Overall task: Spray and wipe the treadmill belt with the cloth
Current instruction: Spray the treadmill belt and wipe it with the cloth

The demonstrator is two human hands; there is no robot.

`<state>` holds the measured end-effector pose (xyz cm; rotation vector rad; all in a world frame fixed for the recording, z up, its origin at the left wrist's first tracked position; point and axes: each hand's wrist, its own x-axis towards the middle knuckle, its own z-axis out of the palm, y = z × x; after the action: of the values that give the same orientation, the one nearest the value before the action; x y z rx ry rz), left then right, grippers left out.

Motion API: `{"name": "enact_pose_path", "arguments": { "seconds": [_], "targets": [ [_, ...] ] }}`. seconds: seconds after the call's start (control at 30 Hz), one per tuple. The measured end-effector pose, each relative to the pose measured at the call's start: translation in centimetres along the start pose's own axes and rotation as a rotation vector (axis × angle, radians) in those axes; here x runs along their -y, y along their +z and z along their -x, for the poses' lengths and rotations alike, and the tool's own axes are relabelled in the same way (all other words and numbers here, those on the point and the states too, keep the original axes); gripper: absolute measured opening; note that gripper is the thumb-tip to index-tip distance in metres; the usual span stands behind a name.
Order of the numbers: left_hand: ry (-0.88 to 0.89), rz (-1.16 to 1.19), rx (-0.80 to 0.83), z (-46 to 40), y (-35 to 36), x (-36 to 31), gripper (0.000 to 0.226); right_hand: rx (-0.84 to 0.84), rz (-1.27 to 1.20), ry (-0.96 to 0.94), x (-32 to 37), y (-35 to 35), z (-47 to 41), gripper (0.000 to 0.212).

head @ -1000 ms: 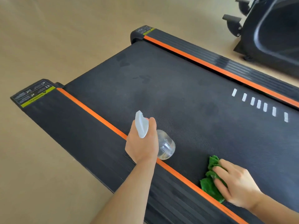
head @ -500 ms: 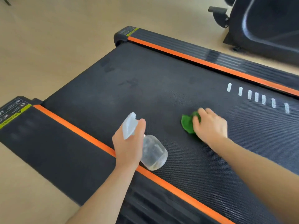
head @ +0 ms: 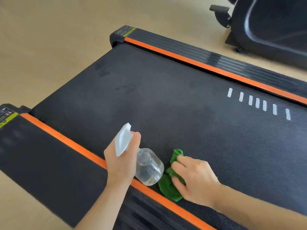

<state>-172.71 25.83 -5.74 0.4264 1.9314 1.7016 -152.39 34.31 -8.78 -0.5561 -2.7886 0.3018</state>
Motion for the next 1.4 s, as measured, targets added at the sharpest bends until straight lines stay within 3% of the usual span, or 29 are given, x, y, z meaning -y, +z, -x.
{"name": "enact_pose_path", "arguments": {
  "seconds": [0.07,0.13,0.27,0.37,0.47,0.6,0.7,0.8,0.87,0.93,1.0,1.1,1.3,1.4],
  "targets": [
    [0.004,0.003,0.002,0.1,-0.1,-0.1,0.049,0.048,0.029,-0.162,-1.6,-0.3,-1.1,0.015],
    [-0.008,-0.011,0.015,-0.1,0.0,-0.1,0.042,0.025,0.095,-0.16,-4.3,0.2,-3.9,0.017],
    [-0.014,-0.02,-0.008,-0.2,-0.2,0.4,0.038,-0.207,0.235,0.38,-10.5,1.9,-12.3,0.033],
    [-0.011,-0.063,-0.016,-0.4,-0.2,0.4,0.023,-0.174,0.237,0.541,-10.4,2.9,-14.6,0.024],
    [-0.03,-0.069,-0.038,-0.3,-0.1,0.3,0.023,-0.189,0.15,0.423,-6.1,2.5,-10.2,0.023],
    [0.029,-0.03,-0.088,0.0,-0.1,-0.7,0.026,-0.076,-0.018,0.225,-0.1,0.3,0.6,0.012],
    [0.205,-0.095,-0.068,0.1,0.3,-1.8,0.014,-0.001,-0.015,0.022,0.0,-1.5,4.5,0.018],
    [0.314,-0.212,-0.008,0.1,0.8,-1.3,0.029,0.06,0.034,-0.196,-2.5,-1.6,2.9,0.018],
    [0.308,-0.236,-0.004,-0.4,0.9,-0.8,0.037,-0.004,0.127,-0.044,-6.3,-1.0,-0.5,0.017],
    [0.302,-0.263,0.004,-0.8,0.9,-0.3,0.043,-0.164,0.224,0.332,-10.8,-0.7,-5.0,0.026],
    [0.307,-0.271,0.005,-1.0,1.0,-0.3,0.043,-0.208,0.258,0.636,-14.2,-0.5,-8.5,0.023],
    [0.307,-0.278,-0.004,-1.2,1.2,-0.1,0.041,-0.208,0.243,0.782,-13.3,0.1,-9.6,0.021],
    [0.306,-0.28,0.012,-1.0,1.2,-0.1,0.038,-0.086,-0.041,0.293,-0.3,-0.2,1.3,0.015],
    [0.316,-0.264,0.017,-0.5,0.9,-0.3,0.044,0.006,-0.009,0.026,-0.6,-1.8,4.5,0.018]
  ]
}}
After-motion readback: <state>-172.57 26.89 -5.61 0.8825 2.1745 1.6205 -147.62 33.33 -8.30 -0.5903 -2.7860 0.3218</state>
